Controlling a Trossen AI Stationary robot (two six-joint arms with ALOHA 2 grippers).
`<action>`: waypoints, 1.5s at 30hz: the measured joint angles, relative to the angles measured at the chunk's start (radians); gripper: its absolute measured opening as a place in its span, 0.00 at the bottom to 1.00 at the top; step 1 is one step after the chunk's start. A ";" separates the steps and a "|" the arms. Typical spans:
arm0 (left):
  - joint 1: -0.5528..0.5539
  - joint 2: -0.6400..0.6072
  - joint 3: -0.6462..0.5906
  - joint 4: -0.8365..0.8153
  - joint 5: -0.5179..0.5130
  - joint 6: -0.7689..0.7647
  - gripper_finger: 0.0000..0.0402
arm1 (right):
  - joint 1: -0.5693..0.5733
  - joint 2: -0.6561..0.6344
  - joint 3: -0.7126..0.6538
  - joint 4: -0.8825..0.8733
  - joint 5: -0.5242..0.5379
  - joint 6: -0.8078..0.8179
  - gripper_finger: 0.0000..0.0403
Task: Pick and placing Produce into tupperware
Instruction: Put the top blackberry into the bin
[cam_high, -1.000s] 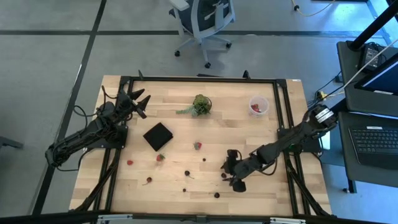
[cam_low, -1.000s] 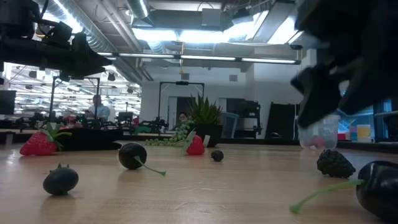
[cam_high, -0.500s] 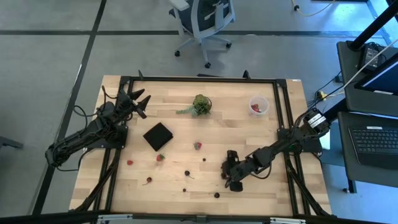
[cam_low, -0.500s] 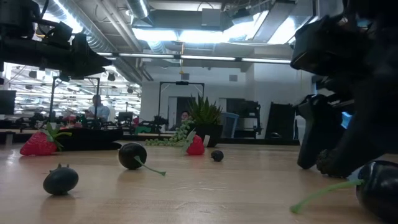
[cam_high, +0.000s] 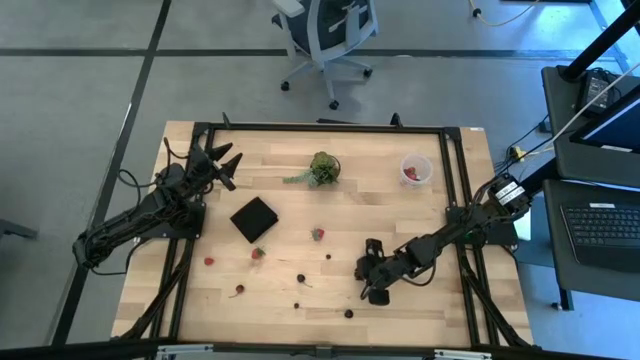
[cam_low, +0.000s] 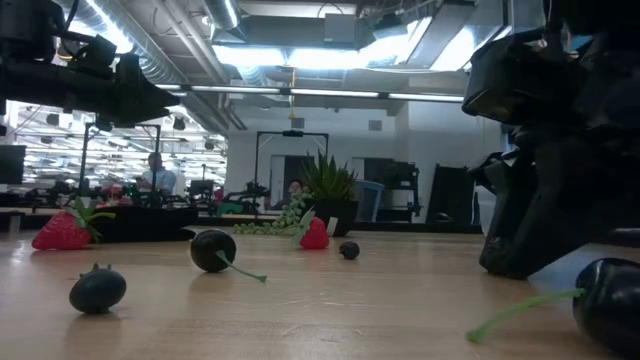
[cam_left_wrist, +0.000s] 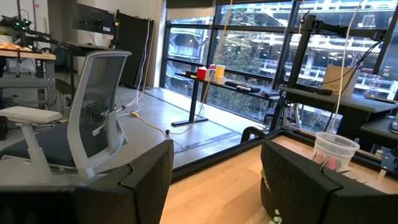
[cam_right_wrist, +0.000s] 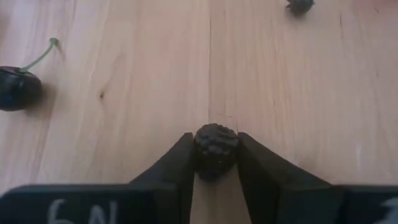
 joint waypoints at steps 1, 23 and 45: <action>0.000 0.000 0.000 0.000 0.000 0.000 0.59 | 0.000 0.000 -0.001 0.002 0.006 0.002 0.25; 0.000 0.000 0.000 0.000 0.000 -0.001 0.59 | -0.317 -0.420 0.235 -0.735 0.030 0.043 0.26; 0.000 0.000 0.000 0.000 0.000 0.003 0.59 | -0.885 -0.700 0.201 -1.230 0.156 0.276 0.26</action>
